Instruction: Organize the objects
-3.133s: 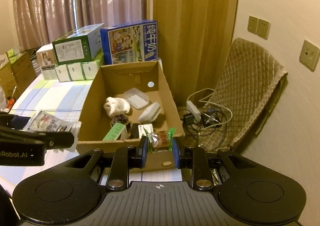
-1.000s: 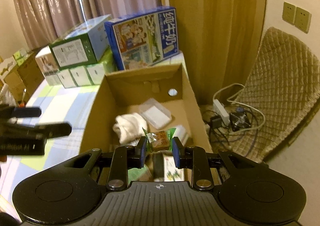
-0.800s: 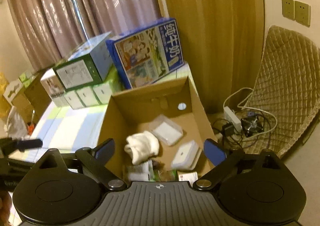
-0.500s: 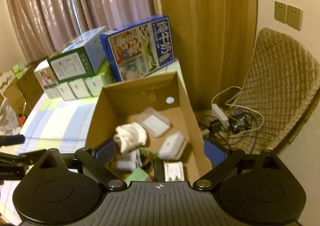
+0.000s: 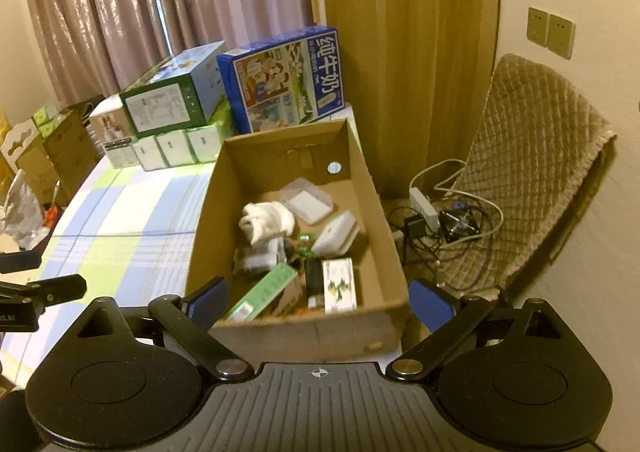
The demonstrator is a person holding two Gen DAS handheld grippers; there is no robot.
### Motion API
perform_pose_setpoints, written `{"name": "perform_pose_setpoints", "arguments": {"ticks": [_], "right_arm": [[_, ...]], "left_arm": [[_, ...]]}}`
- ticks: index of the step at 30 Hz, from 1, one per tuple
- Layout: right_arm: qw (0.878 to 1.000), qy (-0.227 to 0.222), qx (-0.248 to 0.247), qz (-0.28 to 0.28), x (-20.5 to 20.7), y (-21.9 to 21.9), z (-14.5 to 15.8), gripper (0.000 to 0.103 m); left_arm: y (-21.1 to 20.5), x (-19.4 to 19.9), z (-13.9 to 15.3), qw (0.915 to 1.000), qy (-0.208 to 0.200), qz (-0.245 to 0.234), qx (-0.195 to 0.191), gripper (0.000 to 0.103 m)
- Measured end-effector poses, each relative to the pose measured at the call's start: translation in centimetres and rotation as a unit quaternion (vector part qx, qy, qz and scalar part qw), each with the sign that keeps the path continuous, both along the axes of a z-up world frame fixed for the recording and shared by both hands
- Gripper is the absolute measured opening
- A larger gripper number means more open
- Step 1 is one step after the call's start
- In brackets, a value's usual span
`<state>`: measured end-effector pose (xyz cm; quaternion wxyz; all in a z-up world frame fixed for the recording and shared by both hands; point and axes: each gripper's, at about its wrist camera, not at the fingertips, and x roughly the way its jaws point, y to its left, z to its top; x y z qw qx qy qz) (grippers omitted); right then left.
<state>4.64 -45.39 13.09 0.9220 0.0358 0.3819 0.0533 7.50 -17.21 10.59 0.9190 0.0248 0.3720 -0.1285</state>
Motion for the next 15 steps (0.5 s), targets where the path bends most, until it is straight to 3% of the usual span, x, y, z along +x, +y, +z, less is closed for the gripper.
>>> {"name": "perform_pose_setpoints", "arguments": {"ticks": [6,11,15], "right_arm": [[1.0,-0.004,0.0,-0.013,-4.9,0.0,1.2,0.096],[1.0,-0.011,-0.028,-0.008,-8.1,1.4,1.6,0.096],[1.0,-0.012,-0.023,-0.009,-9.8,2.4,1.5,0.096]], "left_arm": [[-0.6,-4.5,0.5,1.0,0.007,0.002,0.005,0.102],[-0.4,-7.8,0.5,0.9997,0.018,0.004,-0.018,0.102],[0.2,-9.8,0.9,0.9994,0.016,0.016,-0.025,0.102]]}}
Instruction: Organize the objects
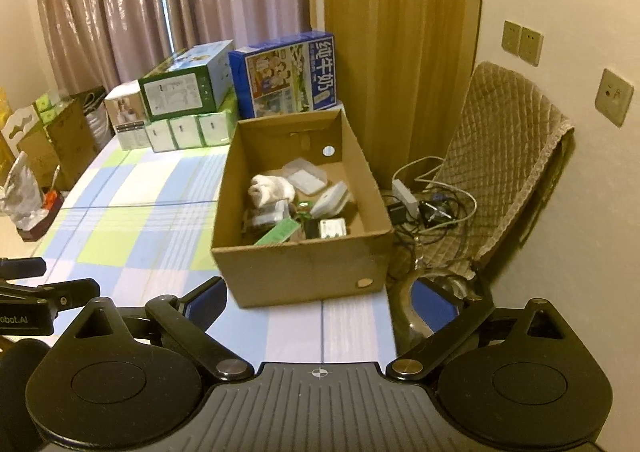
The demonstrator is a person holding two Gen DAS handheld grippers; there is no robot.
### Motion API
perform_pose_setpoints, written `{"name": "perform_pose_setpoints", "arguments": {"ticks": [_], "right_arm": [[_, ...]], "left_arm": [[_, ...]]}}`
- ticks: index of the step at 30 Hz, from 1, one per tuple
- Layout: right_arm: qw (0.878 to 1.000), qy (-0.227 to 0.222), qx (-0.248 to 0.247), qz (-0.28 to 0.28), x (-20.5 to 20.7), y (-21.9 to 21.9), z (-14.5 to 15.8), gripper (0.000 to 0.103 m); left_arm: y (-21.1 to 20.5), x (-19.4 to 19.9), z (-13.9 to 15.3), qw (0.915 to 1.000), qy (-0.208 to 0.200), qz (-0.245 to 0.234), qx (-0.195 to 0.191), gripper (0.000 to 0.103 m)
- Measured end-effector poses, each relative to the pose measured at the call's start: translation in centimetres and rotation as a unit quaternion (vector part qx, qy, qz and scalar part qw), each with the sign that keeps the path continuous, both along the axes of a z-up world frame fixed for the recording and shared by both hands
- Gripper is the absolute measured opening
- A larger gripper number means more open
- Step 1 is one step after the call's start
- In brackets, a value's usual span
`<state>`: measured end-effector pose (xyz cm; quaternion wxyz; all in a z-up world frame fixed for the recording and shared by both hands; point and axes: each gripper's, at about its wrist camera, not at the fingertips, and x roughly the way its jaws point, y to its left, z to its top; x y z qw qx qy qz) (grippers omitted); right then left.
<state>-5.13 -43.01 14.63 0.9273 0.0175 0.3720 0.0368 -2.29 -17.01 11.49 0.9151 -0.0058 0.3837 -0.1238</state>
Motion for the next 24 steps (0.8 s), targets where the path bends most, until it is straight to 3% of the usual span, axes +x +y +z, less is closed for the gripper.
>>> {"name": "perform_pose_setpoints", "arguments": {"ticks": [9,24], "right_arm": [[1.0,0.013,0.003,0.017,-2.6,1.8,-0.6,0.097],[0.999,0.026,-0.012,0.02,-2.6,3.1,-2.2,0.097]], "left_arm": [[1.6,-2.8,0.1,0.9993,0.011,0.032,0.015,0.102],[0.6,-4.9,-0.8,0.9992,0.021,0.022,0.025,0.102]]}}
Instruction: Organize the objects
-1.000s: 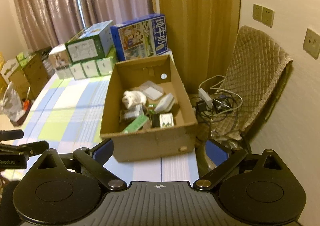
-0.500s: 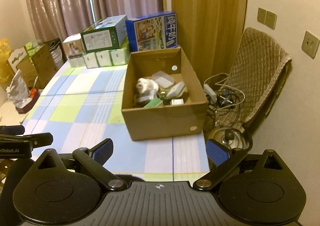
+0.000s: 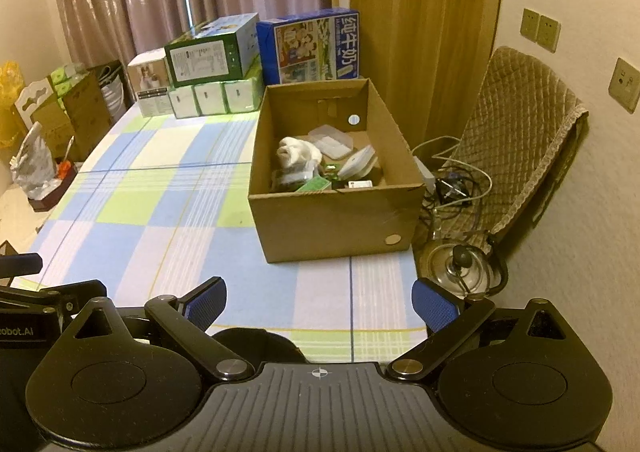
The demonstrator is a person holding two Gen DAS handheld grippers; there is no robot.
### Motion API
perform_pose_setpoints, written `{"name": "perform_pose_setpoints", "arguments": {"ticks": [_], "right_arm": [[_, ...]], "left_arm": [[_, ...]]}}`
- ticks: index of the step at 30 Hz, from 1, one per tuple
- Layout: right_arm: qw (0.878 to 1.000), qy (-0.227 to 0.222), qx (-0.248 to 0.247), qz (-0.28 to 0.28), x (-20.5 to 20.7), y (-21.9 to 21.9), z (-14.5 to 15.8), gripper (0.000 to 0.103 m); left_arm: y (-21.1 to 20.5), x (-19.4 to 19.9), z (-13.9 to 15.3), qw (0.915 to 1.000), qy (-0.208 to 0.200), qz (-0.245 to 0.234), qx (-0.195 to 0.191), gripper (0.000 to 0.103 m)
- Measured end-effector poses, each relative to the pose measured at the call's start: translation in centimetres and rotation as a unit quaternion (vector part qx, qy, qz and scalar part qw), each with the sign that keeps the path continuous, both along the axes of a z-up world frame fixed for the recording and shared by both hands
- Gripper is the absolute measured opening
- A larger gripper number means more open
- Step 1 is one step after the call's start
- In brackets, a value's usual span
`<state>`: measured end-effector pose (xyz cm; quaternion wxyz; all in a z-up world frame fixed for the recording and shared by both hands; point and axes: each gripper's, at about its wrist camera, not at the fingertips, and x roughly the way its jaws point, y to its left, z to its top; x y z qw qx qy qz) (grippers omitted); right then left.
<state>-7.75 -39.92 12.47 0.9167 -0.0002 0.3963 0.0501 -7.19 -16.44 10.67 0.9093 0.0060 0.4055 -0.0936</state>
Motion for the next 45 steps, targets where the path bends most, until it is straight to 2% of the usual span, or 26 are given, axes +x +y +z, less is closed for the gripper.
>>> {"name": "perform_pose_setpoints", "arguments": {"ticks": [17,45], "right_arm": [[1.0,0.014,-0.001,0.011,0.4,0.9,-1.4,0.097],[1.0,0.015,-0.002,0.019,0.5,1.8,-1.3,0.097]], "left_arm": [[0.6,0.5,-0.9,0.9998,0.009,0.016,0.001,0.102],[1.1,0.6,-1.4,0.9997,0.009,0.022,-0.012,0.102]]}}
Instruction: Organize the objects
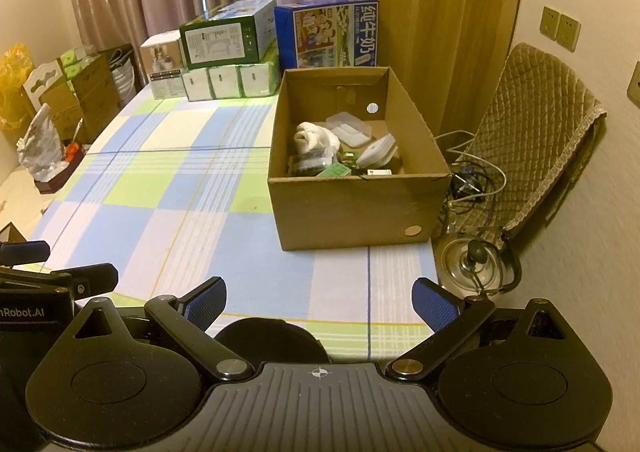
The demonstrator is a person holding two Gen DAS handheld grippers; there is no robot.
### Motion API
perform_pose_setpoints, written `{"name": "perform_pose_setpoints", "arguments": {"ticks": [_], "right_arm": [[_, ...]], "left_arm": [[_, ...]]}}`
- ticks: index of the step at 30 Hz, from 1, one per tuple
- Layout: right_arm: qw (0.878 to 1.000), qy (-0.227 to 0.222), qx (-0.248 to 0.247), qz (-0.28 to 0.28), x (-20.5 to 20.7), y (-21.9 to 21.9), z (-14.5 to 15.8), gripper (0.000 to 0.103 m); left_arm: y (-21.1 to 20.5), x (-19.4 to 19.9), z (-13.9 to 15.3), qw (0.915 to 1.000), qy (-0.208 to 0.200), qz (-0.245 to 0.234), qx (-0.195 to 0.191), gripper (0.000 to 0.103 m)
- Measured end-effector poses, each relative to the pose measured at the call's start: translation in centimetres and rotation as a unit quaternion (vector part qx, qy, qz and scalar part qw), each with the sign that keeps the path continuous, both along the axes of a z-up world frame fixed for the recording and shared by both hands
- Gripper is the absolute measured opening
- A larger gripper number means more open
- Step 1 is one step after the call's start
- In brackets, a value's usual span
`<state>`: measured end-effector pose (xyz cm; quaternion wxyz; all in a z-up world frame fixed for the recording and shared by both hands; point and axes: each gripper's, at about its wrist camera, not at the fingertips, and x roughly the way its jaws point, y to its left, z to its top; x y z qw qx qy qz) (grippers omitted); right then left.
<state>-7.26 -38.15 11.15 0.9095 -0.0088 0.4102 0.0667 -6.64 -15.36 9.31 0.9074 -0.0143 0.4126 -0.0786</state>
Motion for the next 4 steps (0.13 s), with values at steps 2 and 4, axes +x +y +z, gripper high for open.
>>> {"name": "perform_pose_setpoints", "arguments": {"ticks": [2,4], "right_arm": [[1.0,-0.001,0.0,0.0,-0.02,0.01,-0.02,0.097],[1.0,-0.001,0.0,0.0,0.0,0.01,-0.01,0.097]], "left_arm": [[0.24,-0.08,-0.02,0.9999,-0.003,0.01,-0.004,0.102],[0.41,-0.05,-0.09,0.9999,-0.003,0.013,-0.005,0.102]]}}
